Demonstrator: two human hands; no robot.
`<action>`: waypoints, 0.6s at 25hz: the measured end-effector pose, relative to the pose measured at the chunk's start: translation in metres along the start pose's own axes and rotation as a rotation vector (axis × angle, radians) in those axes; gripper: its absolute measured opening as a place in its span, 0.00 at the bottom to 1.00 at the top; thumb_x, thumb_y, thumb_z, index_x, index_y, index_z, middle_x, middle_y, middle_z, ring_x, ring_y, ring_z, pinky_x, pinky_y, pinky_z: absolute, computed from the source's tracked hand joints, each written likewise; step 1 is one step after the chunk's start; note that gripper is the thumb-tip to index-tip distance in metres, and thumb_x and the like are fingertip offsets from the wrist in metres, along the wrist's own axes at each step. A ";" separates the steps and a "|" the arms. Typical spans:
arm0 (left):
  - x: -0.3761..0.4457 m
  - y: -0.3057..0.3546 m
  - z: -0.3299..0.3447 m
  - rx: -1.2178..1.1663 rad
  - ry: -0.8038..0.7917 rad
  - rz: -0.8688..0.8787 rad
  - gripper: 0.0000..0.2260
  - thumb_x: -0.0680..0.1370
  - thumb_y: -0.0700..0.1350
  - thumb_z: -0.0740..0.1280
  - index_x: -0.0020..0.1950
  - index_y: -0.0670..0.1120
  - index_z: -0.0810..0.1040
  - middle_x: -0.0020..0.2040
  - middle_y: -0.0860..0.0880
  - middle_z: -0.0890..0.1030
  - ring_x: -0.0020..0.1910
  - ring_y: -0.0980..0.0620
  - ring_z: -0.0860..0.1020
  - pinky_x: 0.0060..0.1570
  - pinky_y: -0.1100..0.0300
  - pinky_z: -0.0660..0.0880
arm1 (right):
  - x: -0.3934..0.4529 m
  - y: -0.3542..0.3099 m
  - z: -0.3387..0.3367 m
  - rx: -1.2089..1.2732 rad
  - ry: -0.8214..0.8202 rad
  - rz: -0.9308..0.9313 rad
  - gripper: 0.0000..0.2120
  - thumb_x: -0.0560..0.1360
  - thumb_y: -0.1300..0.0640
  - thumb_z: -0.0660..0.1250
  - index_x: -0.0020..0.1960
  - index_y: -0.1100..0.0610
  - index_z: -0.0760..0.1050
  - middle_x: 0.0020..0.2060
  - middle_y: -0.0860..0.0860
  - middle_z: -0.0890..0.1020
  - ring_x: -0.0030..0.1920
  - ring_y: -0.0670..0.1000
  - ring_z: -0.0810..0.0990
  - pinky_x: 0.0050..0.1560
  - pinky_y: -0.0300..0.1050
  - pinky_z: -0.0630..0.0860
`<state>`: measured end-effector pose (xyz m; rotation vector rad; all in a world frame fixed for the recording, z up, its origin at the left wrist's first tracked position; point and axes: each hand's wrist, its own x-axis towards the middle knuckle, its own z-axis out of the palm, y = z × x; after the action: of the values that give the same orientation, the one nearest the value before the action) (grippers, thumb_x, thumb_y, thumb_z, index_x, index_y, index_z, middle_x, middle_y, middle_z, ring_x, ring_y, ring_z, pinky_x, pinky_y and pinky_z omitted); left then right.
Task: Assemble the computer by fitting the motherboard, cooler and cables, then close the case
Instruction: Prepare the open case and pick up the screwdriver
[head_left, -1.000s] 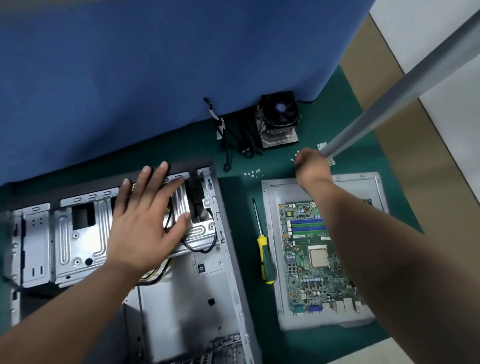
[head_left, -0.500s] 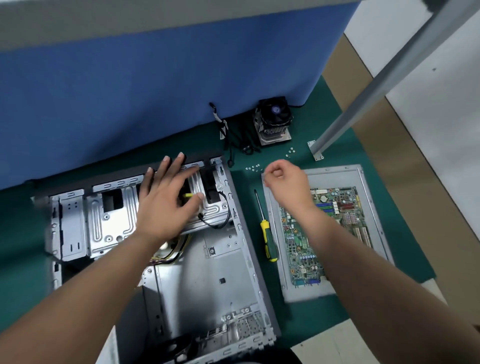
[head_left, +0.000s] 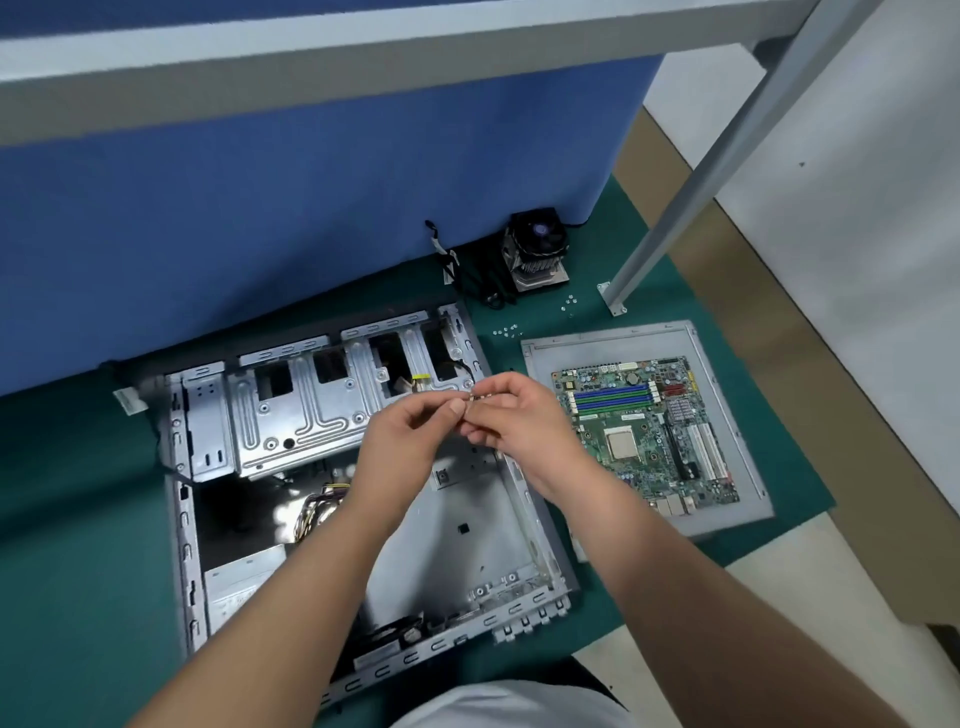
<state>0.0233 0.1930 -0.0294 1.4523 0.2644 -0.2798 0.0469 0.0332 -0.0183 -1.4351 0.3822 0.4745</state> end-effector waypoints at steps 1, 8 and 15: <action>-0.002 -0.001 -0.004 -0.026 -0.051 -0.017 0.06 0.81 0.45 0.71 0.55 0.52 0.87 0.51 0.47 0.87 0.52 0.47 0.86 0.48 0.58 0.80 | -0.003 -0.001 -0.001 0.011 -0.008 0.017 0.13 0.72 0.64 0.77 0.54 0.59 0.77 0.40 0.55 0.87 0.40 0.52 0.86 0.43 0.43 0.82; -0.003 -0.003 -0.004 -0.087 -0.063 -0.101 0.06 0.79 0.42 0.73 0.55 0.47 0.87 0.52 0.44 0.87 0.54 0.44 0.85 0.52 0.55 0.81 | -0.006 -0.014 -0.004 -0.034 -0.017 0.059 0.12 0.73 0.68 0.75 0.56 0.61 0.79 0.42 0.60 0.87 0.43 0.55 0.88 0.43 0.41 0.83; 0.020 0.017 -0.001 0.191 0.127 0.006 0.03 0.80 0.42 0.73 0.51 0.48 0.86 0.44 0.49 0.87 0.42 0.53 0.84 0.44 0.59 0.81 | 0.011 -0.018 -0.034 -0.039 -0.140 -0.060 0.14 0.77 0.65 0.70 0.62 0.57 0.77 0.52 0.54 0.87 0.54 0.53 0.86 0.52 0.43 0.83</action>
<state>0.0479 0.1955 -0.0205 1.6627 0.3441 -0.2124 0.0670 -0.0010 -0.0127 -1.4380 0.2183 0.5331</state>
